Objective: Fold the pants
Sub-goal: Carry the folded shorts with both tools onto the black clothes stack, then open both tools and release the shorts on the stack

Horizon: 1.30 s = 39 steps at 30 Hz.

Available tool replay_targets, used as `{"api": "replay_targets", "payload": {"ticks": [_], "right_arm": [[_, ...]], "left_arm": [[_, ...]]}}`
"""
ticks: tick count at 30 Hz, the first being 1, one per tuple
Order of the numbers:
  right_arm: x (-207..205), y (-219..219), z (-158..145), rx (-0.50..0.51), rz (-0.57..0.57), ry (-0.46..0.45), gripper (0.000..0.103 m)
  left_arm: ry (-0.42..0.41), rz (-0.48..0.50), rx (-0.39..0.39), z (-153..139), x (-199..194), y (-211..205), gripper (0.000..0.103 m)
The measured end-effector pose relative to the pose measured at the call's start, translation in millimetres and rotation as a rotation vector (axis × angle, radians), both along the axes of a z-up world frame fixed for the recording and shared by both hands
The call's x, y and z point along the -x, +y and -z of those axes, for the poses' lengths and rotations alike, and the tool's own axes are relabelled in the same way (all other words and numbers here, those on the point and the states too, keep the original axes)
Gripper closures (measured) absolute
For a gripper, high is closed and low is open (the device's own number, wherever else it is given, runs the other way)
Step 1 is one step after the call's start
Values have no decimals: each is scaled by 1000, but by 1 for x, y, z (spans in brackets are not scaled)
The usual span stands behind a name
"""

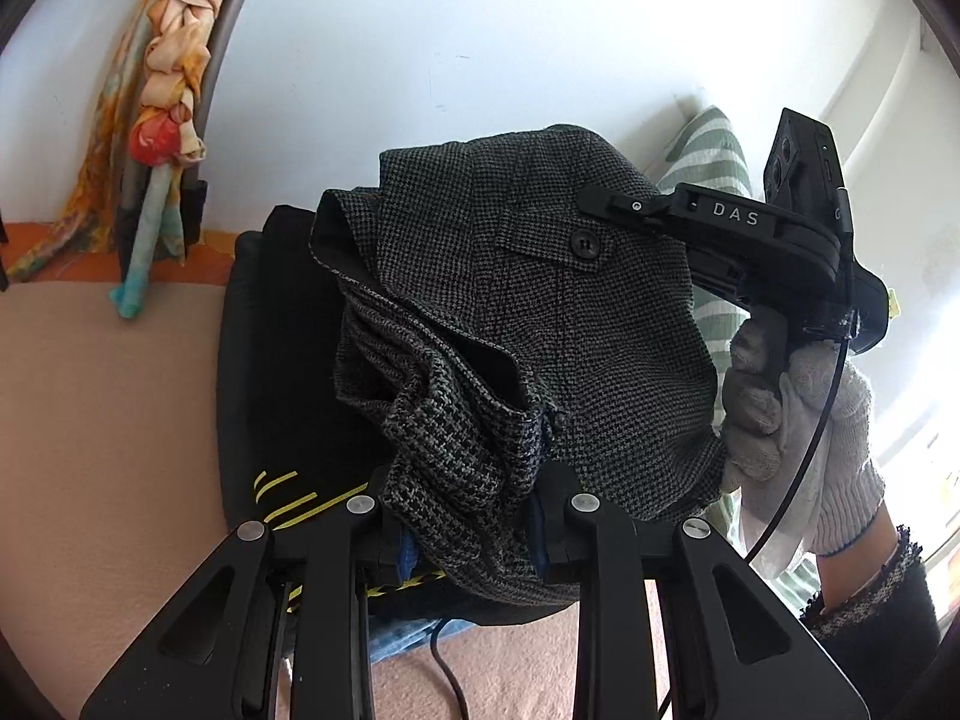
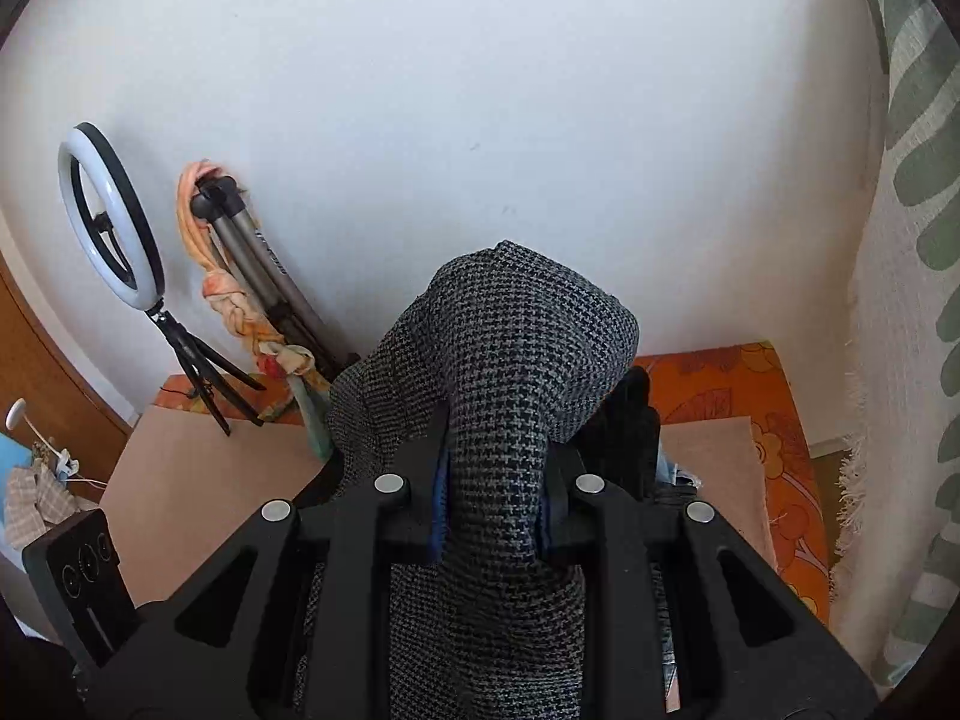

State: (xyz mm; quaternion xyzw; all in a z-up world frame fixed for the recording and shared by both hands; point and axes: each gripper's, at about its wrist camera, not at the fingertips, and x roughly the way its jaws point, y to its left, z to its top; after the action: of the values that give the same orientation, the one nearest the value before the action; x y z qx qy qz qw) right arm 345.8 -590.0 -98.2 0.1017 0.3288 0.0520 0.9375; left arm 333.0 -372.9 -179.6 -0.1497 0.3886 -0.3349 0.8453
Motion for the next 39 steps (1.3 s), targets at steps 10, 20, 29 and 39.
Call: {"api": "replay_targets", "payload": {"ticks": [10, 20, 29, 39], "right_arm": [[-12, -40, 51, 68, 187, 106, 40], [36, -20, 15, 122, 259, 42, 31], [109, 25, -12, 157, 281, -17, 23], [198, 93, -40, 238, 320, -85, 7]], "left_arm": [[23, 41, -85, 9, -3, -13, 69], [-37, -2, -157, -12, 16, 24, 56], [-173, -3, -185, -66, 63, 58, 36], [-302, 7, -220, -100, 128, 79, 21]]}}
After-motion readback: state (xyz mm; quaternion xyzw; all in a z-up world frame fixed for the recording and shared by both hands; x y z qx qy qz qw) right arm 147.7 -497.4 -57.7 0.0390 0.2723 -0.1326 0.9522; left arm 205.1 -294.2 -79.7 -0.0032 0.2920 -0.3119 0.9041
